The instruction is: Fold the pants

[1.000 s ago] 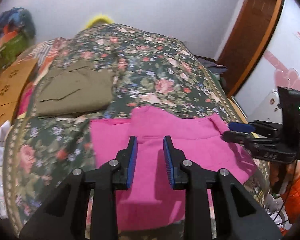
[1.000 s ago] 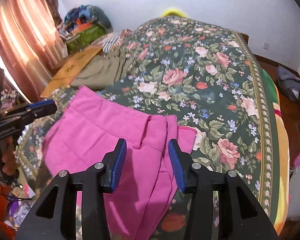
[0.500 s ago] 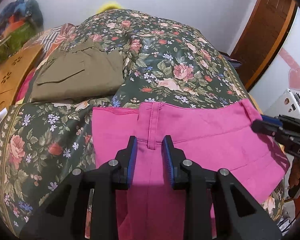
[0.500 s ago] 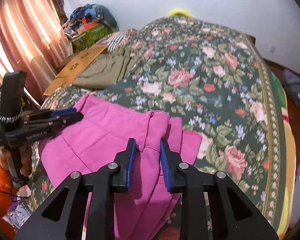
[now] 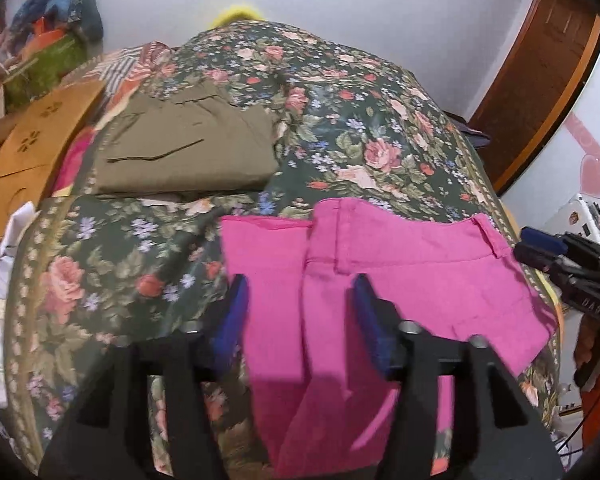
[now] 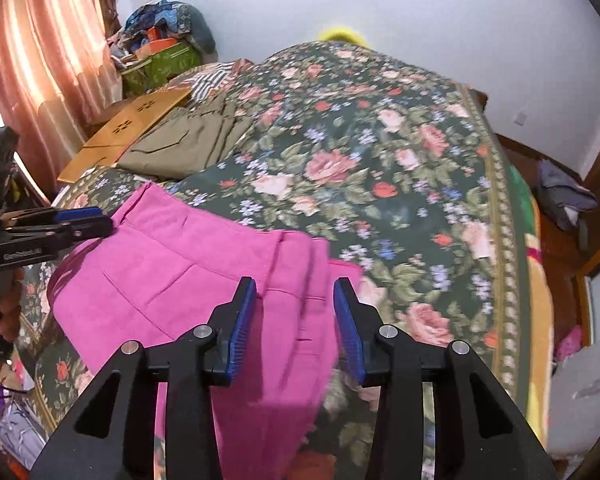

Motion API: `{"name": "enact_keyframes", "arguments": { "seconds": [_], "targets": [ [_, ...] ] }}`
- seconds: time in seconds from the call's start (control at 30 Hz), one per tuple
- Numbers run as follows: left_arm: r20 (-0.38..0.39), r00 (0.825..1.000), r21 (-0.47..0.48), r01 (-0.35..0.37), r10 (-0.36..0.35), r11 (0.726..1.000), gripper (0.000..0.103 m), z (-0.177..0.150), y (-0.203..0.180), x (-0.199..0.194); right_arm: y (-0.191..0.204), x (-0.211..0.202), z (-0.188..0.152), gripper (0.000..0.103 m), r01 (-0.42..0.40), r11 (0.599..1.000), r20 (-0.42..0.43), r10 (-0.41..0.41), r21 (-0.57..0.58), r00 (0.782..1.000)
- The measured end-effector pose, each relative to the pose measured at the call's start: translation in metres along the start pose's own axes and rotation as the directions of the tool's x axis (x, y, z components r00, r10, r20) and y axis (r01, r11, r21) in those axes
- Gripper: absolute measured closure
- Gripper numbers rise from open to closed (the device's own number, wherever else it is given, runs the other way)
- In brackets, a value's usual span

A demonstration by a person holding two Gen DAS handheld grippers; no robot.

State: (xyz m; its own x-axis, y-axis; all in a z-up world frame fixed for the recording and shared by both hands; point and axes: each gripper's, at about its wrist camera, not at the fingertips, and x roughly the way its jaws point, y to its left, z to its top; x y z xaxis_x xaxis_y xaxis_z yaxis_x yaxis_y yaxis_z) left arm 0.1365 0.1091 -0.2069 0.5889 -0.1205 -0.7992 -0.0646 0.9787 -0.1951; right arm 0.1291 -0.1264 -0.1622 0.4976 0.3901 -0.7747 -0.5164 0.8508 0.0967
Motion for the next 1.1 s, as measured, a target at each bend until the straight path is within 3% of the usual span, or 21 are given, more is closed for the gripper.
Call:
{"name": "enact_keyframes", "arguments": {
  "seconds": [0.03,0.1,0.2,0.47,0.53,0.67,0.73,0.83,0.97,1.1],
  "targets": [
    [-0.006,1.000,-0.006,-0.003,0.003,1.000,0.031,-0.001,0.002,-0.002,-0.003,-0.004,0.000,0.066,-0.003,1.000,0.002,0.003,0.007,1.000],
    [-0.019,1.000,-0.021,0.015,-0.015,1.000,0.029,-0.005,0.004,-0.005,-0.008,-0.011,-0.002,0.061,-0.019,0.999,0.001,0.018,0.035,1.000],
    [-0.044,0.998,-0.043,0.048,-0.050,0.998,0.020,-0.010,0.005,-0.005,-0.013,-0.015,-0.008,0.048,-0.049,0.996,0.002,0.049,0.078,0.999],
    [-0.097,0.992,-0.083,0.071,-0.079,0.994,0.016,-0.021,0.007,0.020,-0.015,0.010,-0.029,0.041,-0.108,0.983,-0.092,0.123,0.148,0.988],
    [-0.095,0.992,-0.091,0.073,-0.082,0.993,0.015,-0.023,0.009,0.024,-0.020,0.014,-0.032,0.033,-0.116,0.978,-0.092,0.133,0.172,0.987],
    [-0.099,0.988,-0.137,0.107,-0.121,0.985,0.014,-0.027,0.014,0.034,-0.028,0.020,-0.035,0.032,-0.149,0.966,-0.093,0.172,0.210,0.981],
    [-0.107,0.982,-0.171,0.134,-0.154,0.976,0.022,-0.028,0.018,0.036,-0.027,0.021,-0.037,0.033,-0.159,0.965,-0.083,0.179,0.208,0.980],
    [-0.103,0.974,-0.191,0.180,-0.203,0.965,0.037,-0.028,0.018,0.033,-0.025,0.020,-0.036,0.043,-0.186,0.961,-0.072,0.204,0.204,0.976],
    [-0.094,0.976,-0.150,0.180,-0.195,0.972,0.054,-0.024,0.008,0.028,-0.023,0.021,-0.033,0.060,-0.212,0.956,-0.059,0.229,0.205,0.972],
    [-0.081,0.983,-0.098,0.159,-0.167,0.982,0.070,-0.020,-0.003,0.023,-0.017,0.019,-0.030,0.067,-0.204,0.961,-0.050,0.217,0.184,0.975]
  ]
}}
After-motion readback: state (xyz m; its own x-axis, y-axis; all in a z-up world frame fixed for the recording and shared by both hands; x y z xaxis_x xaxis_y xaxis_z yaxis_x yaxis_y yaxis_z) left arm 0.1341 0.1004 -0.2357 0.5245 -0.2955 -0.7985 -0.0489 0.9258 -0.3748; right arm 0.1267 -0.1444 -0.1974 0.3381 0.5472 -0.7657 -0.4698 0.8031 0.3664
